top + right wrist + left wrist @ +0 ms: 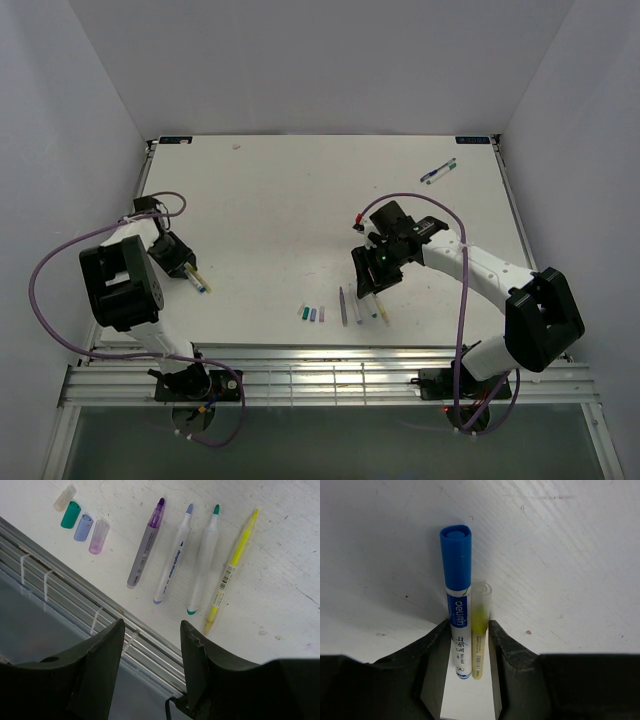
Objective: Open the pen caps
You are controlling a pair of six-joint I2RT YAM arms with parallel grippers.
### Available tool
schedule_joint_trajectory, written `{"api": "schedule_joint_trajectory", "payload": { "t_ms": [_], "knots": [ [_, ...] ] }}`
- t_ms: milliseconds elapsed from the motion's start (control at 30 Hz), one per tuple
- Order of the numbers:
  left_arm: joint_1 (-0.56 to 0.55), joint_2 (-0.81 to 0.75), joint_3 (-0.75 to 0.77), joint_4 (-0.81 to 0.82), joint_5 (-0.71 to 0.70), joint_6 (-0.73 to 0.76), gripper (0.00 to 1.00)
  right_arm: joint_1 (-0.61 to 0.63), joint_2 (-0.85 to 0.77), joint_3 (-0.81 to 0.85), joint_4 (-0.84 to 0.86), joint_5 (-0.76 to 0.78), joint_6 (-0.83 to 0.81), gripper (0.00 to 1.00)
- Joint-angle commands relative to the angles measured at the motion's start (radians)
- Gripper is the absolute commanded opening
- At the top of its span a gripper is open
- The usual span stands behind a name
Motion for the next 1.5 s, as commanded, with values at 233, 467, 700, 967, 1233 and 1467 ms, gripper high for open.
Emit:
{"api": "schedule_joint_trajectory", "payload": {
  "t_ms": [233,467,700,967,1233,1467],
  "knots": [
    [-0.046,0.111,0.029,-0.006,0.009,-0.047,0.48,0.006,-0.011,0.021,0.036,0.008,-0.01,0.55],
    [-0.046,0.088,0.024,-0.003,-0.002,-0.044,0.61,0.006,-0.014,0.005,0.042,0.011,-0.009,0.55],
    [-0.046,0.036,0.009,0.022,-0.003,-0.039,0.66,0.006,-0.014,-0.009,0.048,0.008,-0.005,0.55],
    [-0.022,-0.037,-0.048,0.039,-0.04,-0.03,0.65,0.007,-0.014,-0.018,0.051,0.011,-0.005,0.55],
    [0.007,-0.13,-0.129,0.102,-0.013,-0.01,0.57,0.006,-0.017,-0.055,0.067,0.002,-0.004,0.55],
    [0.018,-0.173,-0.167,0.16,0.063,0.022,0.57,0.006,-0.02,-0.058,0.067,0.001,-0.004,0.55]
  ]
}}
